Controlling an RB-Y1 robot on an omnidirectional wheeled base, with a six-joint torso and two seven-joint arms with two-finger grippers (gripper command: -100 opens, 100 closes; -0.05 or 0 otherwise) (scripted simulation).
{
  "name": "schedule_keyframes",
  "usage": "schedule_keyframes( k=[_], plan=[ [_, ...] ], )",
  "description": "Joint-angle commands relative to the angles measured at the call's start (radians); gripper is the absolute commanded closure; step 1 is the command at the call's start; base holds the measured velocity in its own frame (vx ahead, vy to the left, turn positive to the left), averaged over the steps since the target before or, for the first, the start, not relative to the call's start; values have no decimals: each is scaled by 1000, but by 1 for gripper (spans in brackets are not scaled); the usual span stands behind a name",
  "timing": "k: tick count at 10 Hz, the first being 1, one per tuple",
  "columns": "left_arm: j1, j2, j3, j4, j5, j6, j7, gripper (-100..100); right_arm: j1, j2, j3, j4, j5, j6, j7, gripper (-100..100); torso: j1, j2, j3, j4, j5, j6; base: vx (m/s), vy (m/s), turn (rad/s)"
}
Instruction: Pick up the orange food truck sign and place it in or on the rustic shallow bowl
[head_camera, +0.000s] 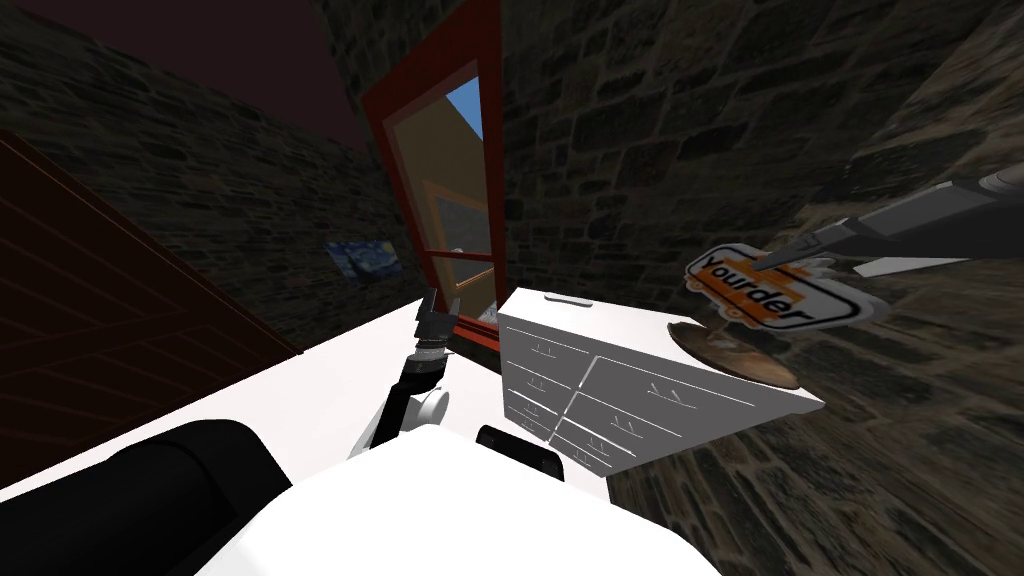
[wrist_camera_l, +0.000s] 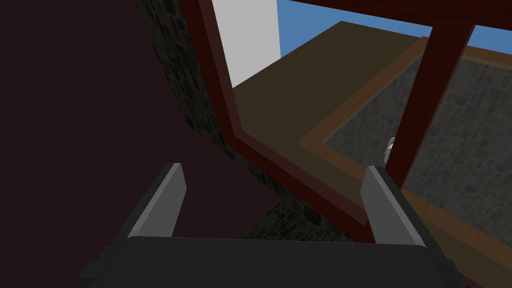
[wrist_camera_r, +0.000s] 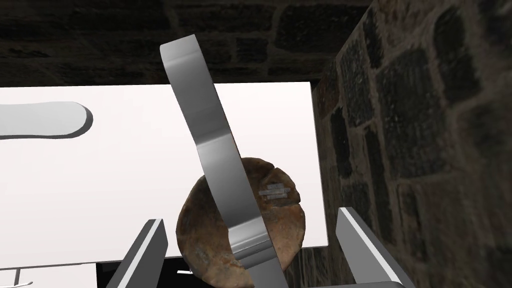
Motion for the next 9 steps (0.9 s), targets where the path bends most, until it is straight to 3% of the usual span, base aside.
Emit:
schedule_keyframes(
  k=[1, 2, 3, 4, 5, 7, 8, 9],
  plan=[
    [0, 0, 0, 0, 0, 0, 0, 0, 0, 0, 0, 0, 0, 0, 0, -100, 0, 0, 0, 0, 0, 0, 0, 0, 0],
    [0, 0, 0, 0, 0, 0, 0, 0, 0, 0, 0, 0, 0, 0, 0, -100, 0, 0, 0, 0, 0, 0, 0, 0, 0],
    [0, 0, 0, 0, 0, 0, 0, 0, 0, 0, 0, 0, 0, 0, 0, 0, 0, 0, 0, 0, 0, 0, 0, 0, 0],
    [0, 0, 0, 0, 0, 0, 0, 0, -35, -50, 36, 42, -14, 8, -2, -100, 0, 0, 0, 0, 0, 0, -7, -34, -142],
    [0, 0, 0, 0, 0, 0, 0, 0, -35, -55, 36, 42, -14, 8, -2, -100, -2, 0, 0, 0, 0, 0, -13, -44, -59],
    [0, 0, 0, 0, 0, 0, 0, 0, -105, -135, 104, 124, -41, 24, -5, -100, -4, 0, 0, 0, -1, 0, -9, -75, -142],
    [0, 0, 0, 0, 0, 0, 0, 0, -105, -166, 109, 125, -41, 24, -5, -100, -5, 1, 0, 0, -1, 1, -10, -70, -97],
    [0, 0, 0, 0, 0, 0, 0, 0, -140, -200, 145, 166, -55, 32, -7, -100, -5, 1, 0, 0, -1, 0, -13, -68, -106]
  ],
)
